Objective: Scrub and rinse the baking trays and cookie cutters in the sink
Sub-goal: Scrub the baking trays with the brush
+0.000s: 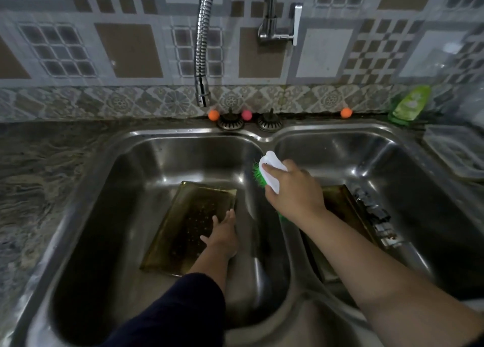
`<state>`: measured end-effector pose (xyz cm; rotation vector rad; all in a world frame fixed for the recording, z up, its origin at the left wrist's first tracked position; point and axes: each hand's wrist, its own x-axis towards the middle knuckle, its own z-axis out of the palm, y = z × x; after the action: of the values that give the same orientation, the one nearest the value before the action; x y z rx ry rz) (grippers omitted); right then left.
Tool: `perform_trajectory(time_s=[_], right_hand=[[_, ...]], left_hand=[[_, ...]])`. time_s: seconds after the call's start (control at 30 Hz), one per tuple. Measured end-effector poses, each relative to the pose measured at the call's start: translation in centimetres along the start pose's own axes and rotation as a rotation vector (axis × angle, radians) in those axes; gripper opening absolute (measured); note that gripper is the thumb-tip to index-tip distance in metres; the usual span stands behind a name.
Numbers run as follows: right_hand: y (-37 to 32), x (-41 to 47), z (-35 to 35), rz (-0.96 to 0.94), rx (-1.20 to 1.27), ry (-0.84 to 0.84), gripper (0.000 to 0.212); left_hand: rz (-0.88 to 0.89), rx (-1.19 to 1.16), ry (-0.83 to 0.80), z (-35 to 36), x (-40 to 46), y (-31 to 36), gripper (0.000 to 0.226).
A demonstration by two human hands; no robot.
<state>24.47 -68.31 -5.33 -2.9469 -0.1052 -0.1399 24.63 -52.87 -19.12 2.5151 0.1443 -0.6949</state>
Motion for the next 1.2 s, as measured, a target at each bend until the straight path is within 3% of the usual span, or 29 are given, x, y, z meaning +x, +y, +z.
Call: perform_trajectory(time_s=[0.2, 0.27, 0.4, 0.5, 0.7, 0.83, 0.9, 1.07, 1.2], right_hand=[[0.2, 0.1, 0.1, -0.005, 0.004, 0.010, 0.052], [0.2, 0.1, -0.1, -0.015, 0.013, 0.000, 0.052], [0.7, 0.0, -0.5, -0.038, 0.053, -0.024, 0.053], [2.1, -0.1, -1.1, 0.004, 0.165, -0.045, 0.052], [8.5, -0.3, -3.5, 0.070, 0.226, -0.008, 0.049], [14.9, -0.2, -5.9, 0.089, 0.204, 0.006, 0.047], [18.4, 0.1, -6.9, 0.111, 0.194, 0.020, 0.046], [27.2, 1.4, -9.4, 0.113, 0.164, 0.081, 0.049], [33.8, 2.7, -11.8, 0.203, 0.168, 0.139, 0.051]], left_hand=[[-0.002, 0.077, -0.118, -0.3, 0.3, -0.8, 0.085], [0.015, 0.037, -0.092, -0.9, 0.3, -0.7, 0.082], [0.149, -0.150, 0.050, -2.5, -0.5, 0.9, 0.059], [0.248, -0.082, 0.212, -4.1, -1.3, 3.2, 0.031], [0.394, -0.067, 0.507, -5.7, -3.7, 11.4, 0.042], [0.454, -0.035, 0.547, -3.3, -4.9, 17.6, 0.040], [0.409, -0.042, 0.507, -1.1, -5.0, 20.0, 0.039], [0.073, 0.105, 0.220, 4.9, -2.7, 20.6, 0.046], [-0.160, 0.056, 0.193, 8.6, -2.2, 20.5, 0.036]])
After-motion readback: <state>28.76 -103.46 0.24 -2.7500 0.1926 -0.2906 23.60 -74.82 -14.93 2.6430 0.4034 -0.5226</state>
